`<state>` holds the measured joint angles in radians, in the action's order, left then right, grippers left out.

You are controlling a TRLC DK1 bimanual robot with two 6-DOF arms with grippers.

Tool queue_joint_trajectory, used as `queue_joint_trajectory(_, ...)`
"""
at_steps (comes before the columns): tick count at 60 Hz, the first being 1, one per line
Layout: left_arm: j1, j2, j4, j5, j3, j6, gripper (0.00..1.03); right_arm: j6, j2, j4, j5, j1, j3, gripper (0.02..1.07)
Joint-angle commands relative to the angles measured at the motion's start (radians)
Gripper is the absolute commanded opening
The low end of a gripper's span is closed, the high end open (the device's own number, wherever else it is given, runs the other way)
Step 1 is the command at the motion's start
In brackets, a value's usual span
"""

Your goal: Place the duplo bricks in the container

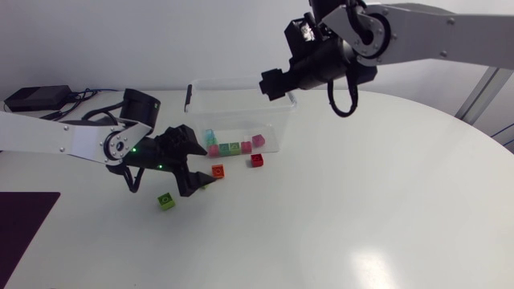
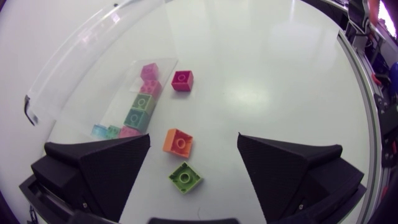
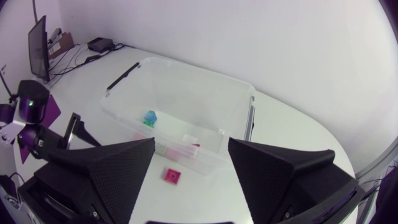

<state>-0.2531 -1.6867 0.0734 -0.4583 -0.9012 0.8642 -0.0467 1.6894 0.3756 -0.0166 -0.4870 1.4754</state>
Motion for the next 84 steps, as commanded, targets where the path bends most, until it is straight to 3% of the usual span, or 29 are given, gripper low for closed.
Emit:
queue_joint_trajectory(1,-0.006,-0.048,-0.017,0.01,0.028,0.087,0.98,-0.038,-0.042,-0.021,-0.011,-0.005,-0.124,0.89)
queue_joint_trajectory(21,-0.038,-0.169,-0.098,0.075,-0.027,0.151,0.98,-0.067,-0.112,-0.096,-0.046,0.002,-0.336,0.89)
queue_joint_trajectory(54,-0.029,-0.346,-0.095,0.13,-0.196,0.159,0.96,-0.048,-0.01,-0.196,-0.059,-0.024,-0.408,0.89)
queue_joint_trajectory(64,-0.021,-0.378,-0.07,0.132,-0.225,0.159,0.78,-0.021,0.058,-0.213,-0.056,-0.03,-0.383,0.92)
queue_joint_trajectory(67,-0.02,-0.386,-0.052,0.132,-0.235,0.162,0.66,-0.016,0.073,-0.213,-0.054,-0.033,-0.374,0.92)
queue_joint_trajectory(68,-0.02,-0.387,-0.046,0.13,-0.237,0.164,0.56,-0.015,0.078,-0.213,-0.054,-0.033,-0.372,0.92)
queue_joint_trajectory(74,-0.02,-0.384,-0.032,0.129,-0.239,0.165,0.24,-0.007,0.11,-0.213,-0.042,-0.041,-0.36,0.92)
queue_joint_trajectory(84,-0.02,-0.354,0.108,0.098,-0.263,0.182,0.22,0.004,0.139,-0.21,-0.008,-0.051,-0.333,0.92)
